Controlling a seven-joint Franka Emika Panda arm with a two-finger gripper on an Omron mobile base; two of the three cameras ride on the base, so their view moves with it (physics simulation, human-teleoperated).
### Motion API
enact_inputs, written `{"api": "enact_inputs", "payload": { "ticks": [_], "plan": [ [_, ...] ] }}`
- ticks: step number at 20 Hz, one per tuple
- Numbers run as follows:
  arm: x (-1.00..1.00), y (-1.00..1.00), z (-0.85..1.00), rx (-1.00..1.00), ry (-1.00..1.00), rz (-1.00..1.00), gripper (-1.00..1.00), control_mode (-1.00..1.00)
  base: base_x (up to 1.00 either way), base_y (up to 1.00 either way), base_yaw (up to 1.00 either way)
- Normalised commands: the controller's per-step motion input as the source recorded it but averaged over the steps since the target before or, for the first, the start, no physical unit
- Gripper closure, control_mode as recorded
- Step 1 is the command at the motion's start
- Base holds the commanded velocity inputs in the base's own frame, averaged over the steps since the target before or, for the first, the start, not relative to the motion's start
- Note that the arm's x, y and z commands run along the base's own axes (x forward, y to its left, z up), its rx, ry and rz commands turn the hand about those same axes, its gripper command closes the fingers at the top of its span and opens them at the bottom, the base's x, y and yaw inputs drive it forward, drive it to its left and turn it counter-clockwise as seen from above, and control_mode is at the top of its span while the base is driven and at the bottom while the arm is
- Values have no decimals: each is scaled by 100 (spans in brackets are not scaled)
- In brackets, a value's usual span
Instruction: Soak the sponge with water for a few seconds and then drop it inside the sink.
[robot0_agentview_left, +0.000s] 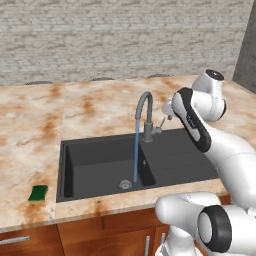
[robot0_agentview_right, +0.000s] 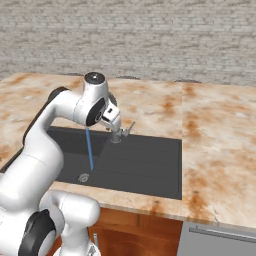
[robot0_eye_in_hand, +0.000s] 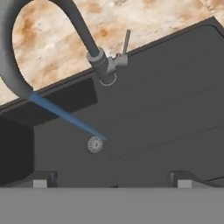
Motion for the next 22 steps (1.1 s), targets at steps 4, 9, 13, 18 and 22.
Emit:
{"api": "enact_inputs", "payload": {
  "ticks": [4,9,13,18,22],
  "plan": [
    [-18,67,-5,-3,4,18,-100,-100,0,0,0],
    [-16,74,0,-1,5,15,-100,-100,0,0,0],
    [-1,82,-6,0,9,13,-100,-100,0,0,0],
    [0,82,-11,0,11,12,-100,-100,0,0,0],
    [0,79,-14,0,16,10,-100,-100,0,0,0]
  ]
}}
